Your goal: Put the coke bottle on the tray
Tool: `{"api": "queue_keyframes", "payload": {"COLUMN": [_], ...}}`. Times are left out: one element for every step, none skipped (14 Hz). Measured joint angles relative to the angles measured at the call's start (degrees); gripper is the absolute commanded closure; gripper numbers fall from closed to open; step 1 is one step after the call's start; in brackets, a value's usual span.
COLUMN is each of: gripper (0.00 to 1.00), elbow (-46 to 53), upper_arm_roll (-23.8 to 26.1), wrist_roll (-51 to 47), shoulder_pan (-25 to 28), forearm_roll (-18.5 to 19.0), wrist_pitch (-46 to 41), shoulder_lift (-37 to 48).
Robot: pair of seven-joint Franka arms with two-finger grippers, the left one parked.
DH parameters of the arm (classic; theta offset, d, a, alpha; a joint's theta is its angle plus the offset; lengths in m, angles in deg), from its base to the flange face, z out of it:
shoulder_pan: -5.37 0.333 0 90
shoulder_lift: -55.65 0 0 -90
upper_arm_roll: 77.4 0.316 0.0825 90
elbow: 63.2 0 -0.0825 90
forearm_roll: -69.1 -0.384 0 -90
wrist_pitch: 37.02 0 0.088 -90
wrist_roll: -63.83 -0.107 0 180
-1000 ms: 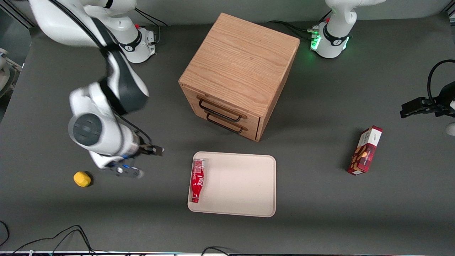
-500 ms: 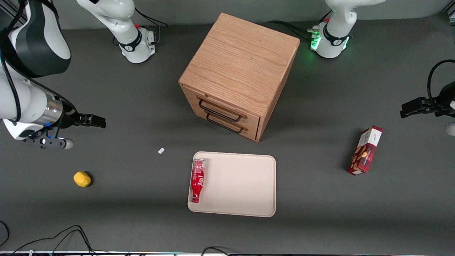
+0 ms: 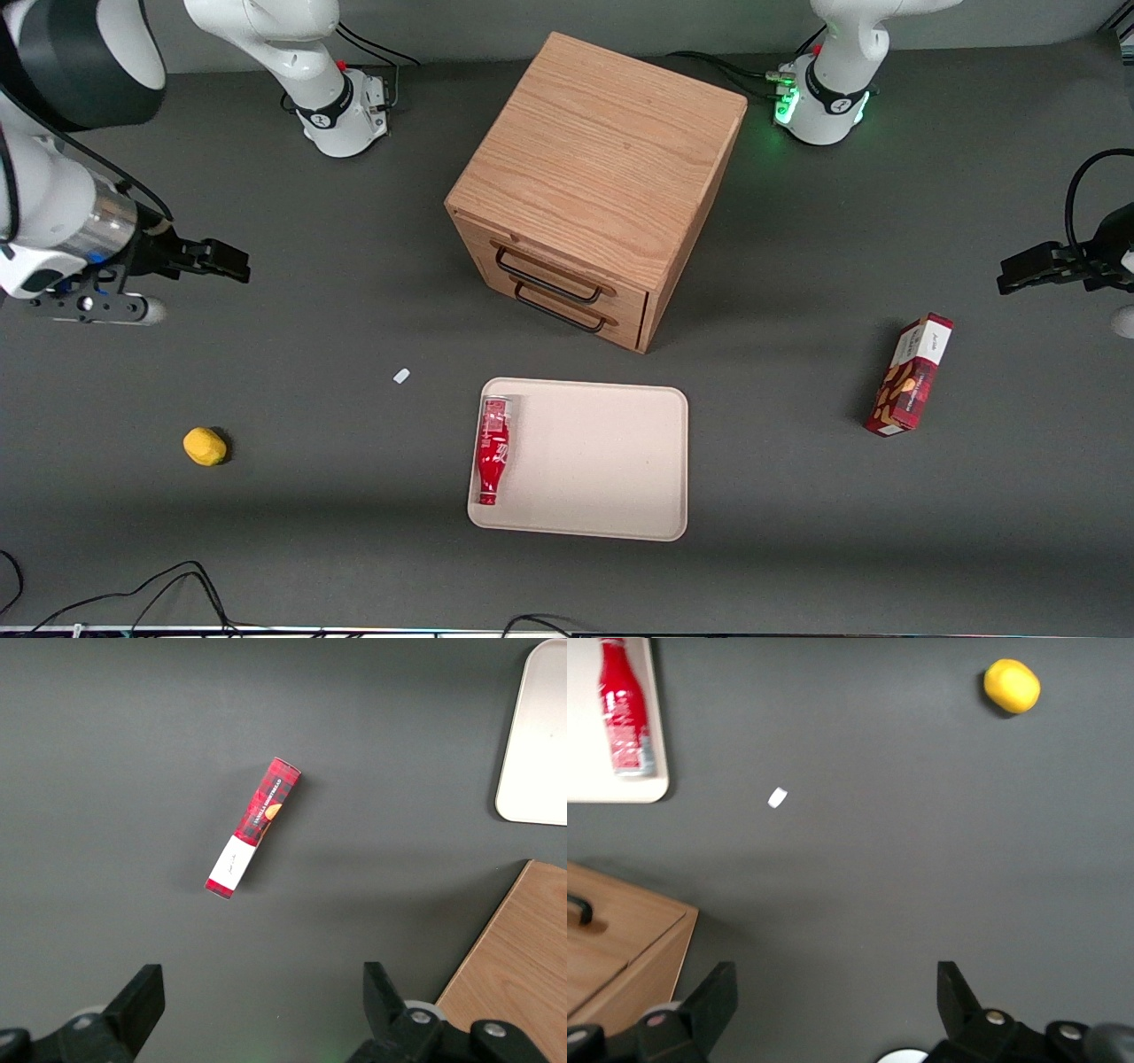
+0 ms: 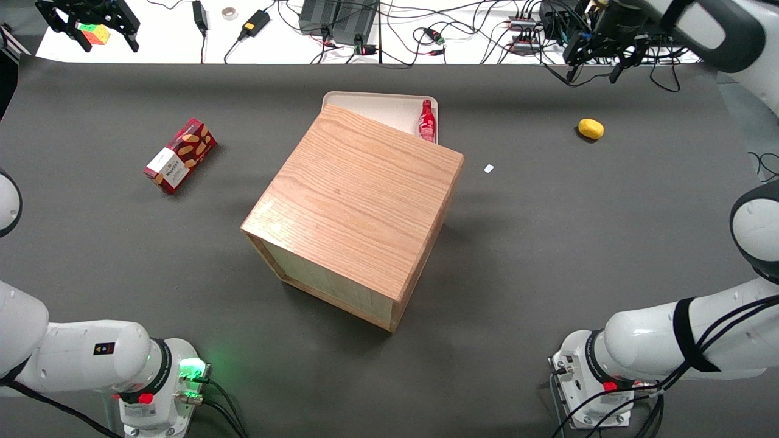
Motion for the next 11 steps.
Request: {"api": "queue_keyframes", "payload": {"gripper": [0.00, 0.00, 0.00, 0.00, 0.00, 0.00, 0.00, 0.00, 0.00, 0.00, 0.00], "elbow": [-0.76, -1.90, -3.11, -4.07, -4.70, -5.13, -5.46, -5.55, -5.61, -5.65, -5.69], "upper_arm_roll": [-1.89, -4.69, -7.86, -10.64, -12.31, -12.88, -12.96, -12.94, -12.87, -12.79, -12.74], "wrist_roll": [1.46, 2.55, 3.18, 3.84, 4.79, 5.68, 6.22, 6.42, 6.45, 6.45, 6.45], "shoulder_pan": [1.14, 3.19, 5.55, 7.44, 8.32, 8.47, 8.48, 8.57, 8.68, 8.72, 8.72], "forearm_roll": [-0.75, -1.10, -1.29, -1.52, -1.67, -1.67, -1.47, -1.20, -1.01, -0.91, -0.87], "wrist_pitch": [-0.11, -0.10, -0.08, -0.04, -0.05, -0.06, -0.06, -0.06, -0.06, -0.06, -0.06], "shoulder_lift": [1.16, 2.57, 4.07, 5.48, 6.60, 7.34, 7.73, 7.77, 7.73, 7.73, 7.72]}}
